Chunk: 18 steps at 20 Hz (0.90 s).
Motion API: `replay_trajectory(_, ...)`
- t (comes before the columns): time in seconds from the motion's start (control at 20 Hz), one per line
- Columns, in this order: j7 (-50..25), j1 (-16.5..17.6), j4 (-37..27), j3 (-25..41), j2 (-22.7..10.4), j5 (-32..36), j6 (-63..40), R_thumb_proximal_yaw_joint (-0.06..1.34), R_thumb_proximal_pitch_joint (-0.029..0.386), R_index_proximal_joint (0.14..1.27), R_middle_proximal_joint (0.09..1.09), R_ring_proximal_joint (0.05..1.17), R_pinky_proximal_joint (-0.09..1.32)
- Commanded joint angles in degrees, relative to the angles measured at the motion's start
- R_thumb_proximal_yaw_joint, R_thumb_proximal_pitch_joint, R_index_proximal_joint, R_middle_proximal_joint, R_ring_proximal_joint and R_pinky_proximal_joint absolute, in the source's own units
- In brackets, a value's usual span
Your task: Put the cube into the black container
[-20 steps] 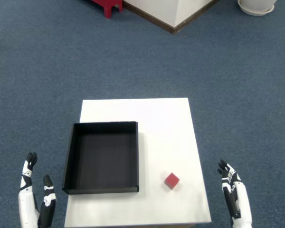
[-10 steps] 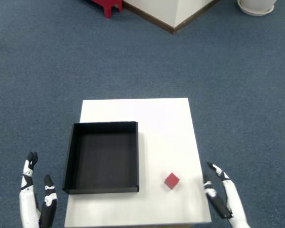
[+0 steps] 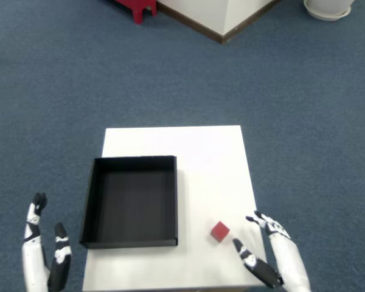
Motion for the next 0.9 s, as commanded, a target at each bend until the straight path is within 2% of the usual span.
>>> replay_trajectory(0.05, -10.72, -1.88, 1.2, 5.59, -0.8, -1.69, 3.26, 0.41, 0.038, 0.4, 0.18, 0.18, 0.04)
replay_trajectory(0.25, -23.75, -2.75, 0.23, 15.7, -0.09, -6.93, 11.92, 0.44, 0.021, 0.4, 0.18, 0.19, 0.02)
replay_trajectory(0.4, -29.03, -3.11, -2.56, 19.48, -0.4, -9.31, 17.57, 0.44, 0.007, 0.4, 0.18, 0.19, 0.0)
replay_trajectory(0.7, -32.3, -4.36, -8.68, 22.42, -1.79, -11.73, 26.37, 0.44, -0.006, 0.4, 0.18, 0.18, -0.01)
replay_trajectory(0.9, -31.56, -5.11, -12.7, 22.68, -2.95, -12.06, 30.99, 0.44, -0.01, 0.4, 0.18, 0.18, -0.01)
